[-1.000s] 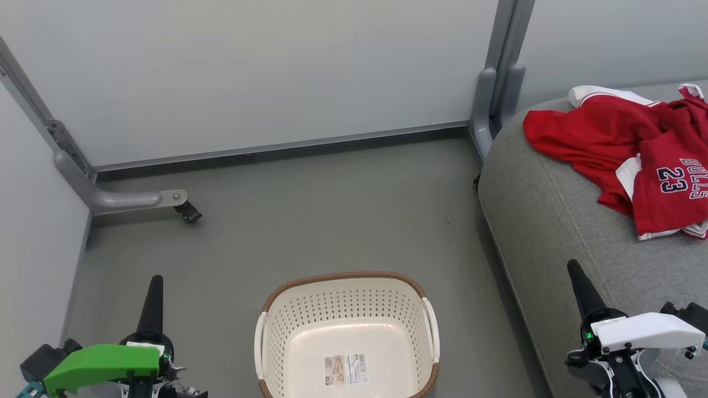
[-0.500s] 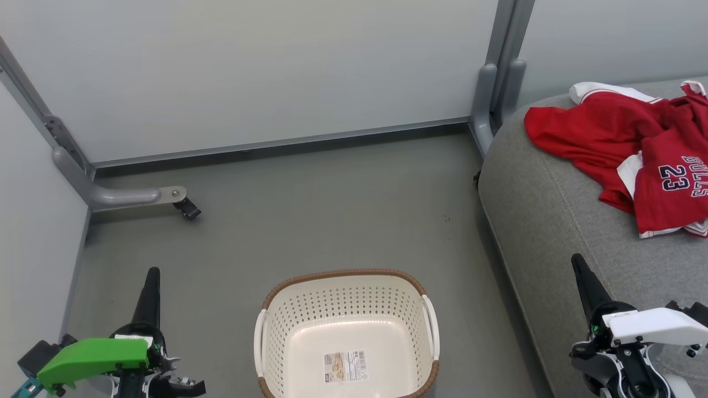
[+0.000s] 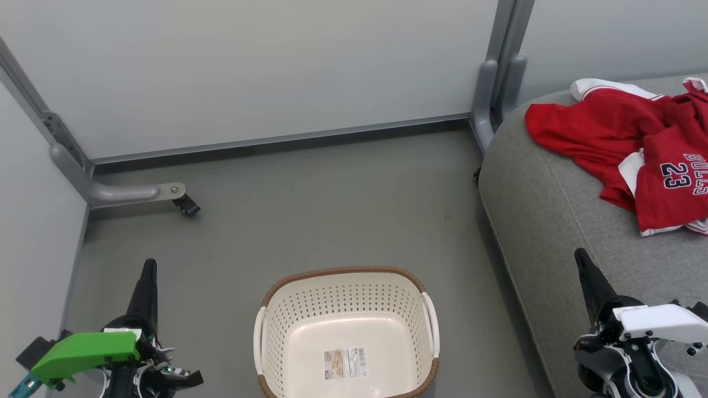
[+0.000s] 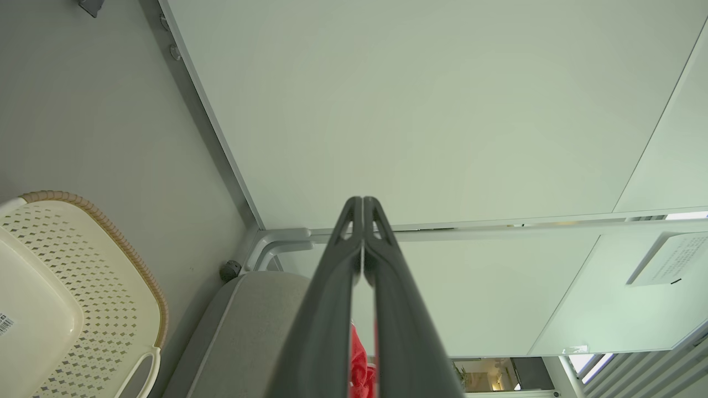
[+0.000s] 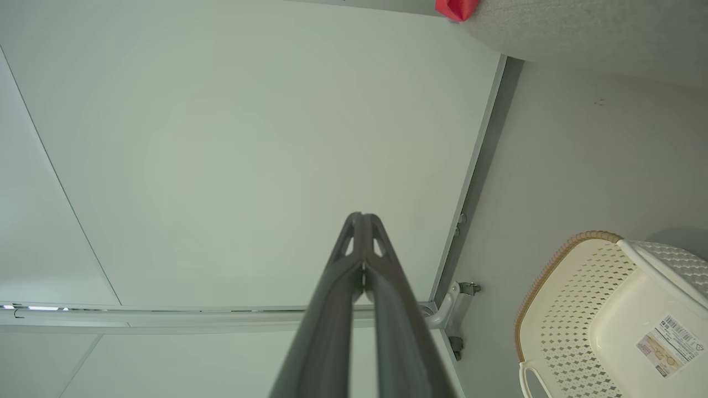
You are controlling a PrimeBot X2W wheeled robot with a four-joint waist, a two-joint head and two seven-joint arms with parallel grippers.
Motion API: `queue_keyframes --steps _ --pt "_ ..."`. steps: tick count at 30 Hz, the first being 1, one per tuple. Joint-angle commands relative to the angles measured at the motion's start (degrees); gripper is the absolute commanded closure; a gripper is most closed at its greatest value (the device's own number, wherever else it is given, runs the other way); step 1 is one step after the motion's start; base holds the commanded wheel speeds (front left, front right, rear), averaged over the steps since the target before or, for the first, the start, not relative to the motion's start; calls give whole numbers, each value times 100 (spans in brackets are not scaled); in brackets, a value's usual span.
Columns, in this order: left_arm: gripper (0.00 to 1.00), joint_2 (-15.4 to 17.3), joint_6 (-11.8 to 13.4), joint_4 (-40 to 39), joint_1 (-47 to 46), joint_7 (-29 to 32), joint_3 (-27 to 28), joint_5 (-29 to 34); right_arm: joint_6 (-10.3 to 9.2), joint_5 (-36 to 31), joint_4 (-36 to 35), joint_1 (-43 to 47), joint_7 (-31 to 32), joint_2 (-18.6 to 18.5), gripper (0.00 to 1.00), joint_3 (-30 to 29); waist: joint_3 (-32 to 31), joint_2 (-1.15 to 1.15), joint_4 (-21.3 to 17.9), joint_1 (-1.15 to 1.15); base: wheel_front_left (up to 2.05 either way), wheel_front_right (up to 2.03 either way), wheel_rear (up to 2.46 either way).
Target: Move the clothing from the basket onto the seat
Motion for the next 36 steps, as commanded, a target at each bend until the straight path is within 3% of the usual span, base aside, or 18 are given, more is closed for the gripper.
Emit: queue_keyframes --steps 1,36 --pt "100 28 -46 14 -152 33 34 -115 -2 106 13 -86 45 -5 100 -29 5 0 0 0 0 0 0" --pt "100 -35 -56 40 -172 134 119 -203 -2 200 29 -105 127 35 100 -115 24 0 0 0 0 0 0"
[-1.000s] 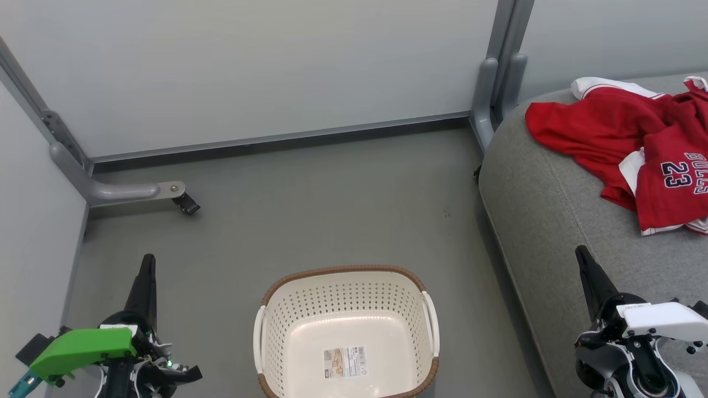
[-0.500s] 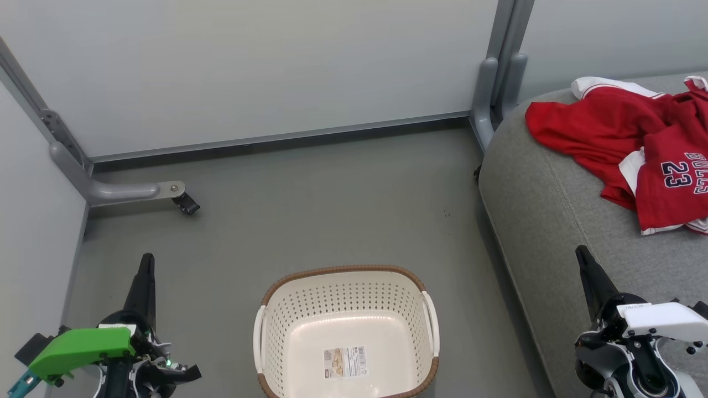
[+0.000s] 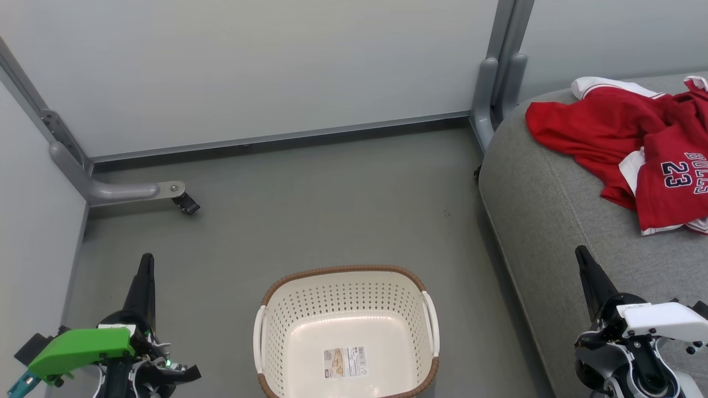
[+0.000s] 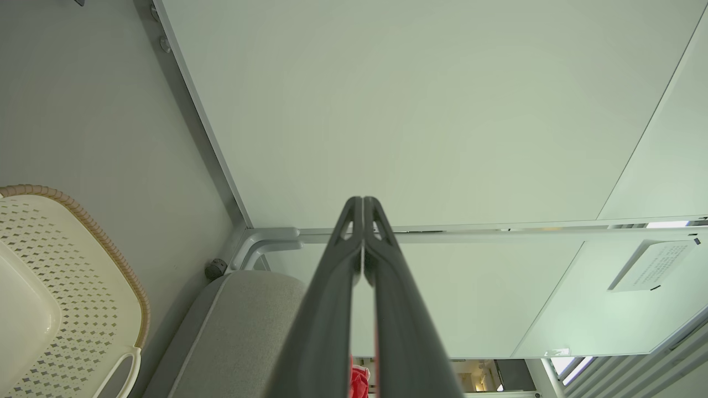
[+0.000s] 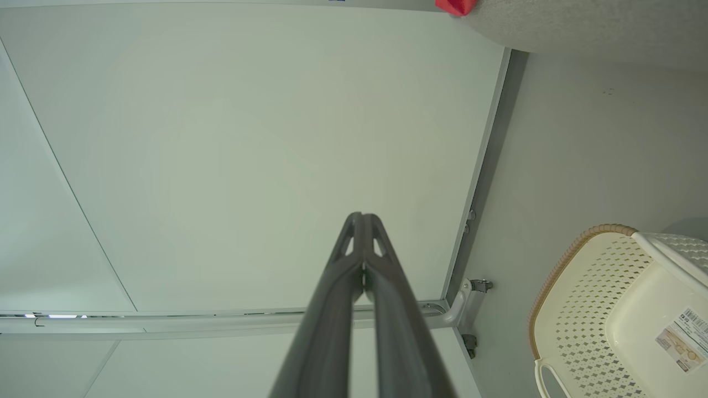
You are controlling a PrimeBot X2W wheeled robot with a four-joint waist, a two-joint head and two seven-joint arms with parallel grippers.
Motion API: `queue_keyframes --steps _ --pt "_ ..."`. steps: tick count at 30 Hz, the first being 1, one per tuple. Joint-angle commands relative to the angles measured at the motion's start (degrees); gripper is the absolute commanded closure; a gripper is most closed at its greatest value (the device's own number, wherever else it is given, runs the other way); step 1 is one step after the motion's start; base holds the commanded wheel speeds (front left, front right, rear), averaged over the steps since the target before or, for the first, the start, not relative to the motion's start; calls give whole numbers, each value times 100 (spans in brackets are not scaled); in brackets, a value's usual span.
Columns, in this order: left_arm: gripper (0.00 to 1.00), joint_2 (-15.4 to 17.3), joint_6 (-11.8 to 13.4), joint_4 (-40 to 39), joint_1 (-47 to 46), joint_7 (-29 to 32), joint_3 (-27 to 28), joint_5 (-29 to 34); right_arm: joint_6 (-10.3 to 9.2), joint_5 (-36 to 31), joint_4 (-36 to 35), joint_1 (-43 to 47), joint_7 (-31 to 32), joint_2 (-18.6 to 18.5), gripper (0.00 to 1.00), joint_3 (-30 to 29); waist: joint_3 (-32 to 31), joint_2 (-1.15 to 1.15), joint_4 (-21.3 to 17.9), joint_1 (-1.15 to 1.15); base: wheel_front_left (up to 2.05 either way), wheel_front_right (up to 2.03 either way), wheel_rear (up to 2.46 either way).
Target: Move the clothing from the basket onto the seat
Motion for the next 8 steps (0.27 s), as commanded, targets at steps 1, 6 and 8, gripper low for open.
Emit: queue_keyframes --steps 1,6,8 --pt "100 -11 -29 1 -70 13 17 24 -2 -27 13 -55 10 -5 100 -22 0 0 0 0 0 0 0" --pt "100 -18 -29 2 -71 25 25 31 -2 -34 14 -55 17 0 100 -29 0 0 0 0 0 0 0" --pt "100 -21 -29 2 -72 28 29 35 -2 -38 13 -56 20 1 100 -32 0 0 0 0 0 0 0"
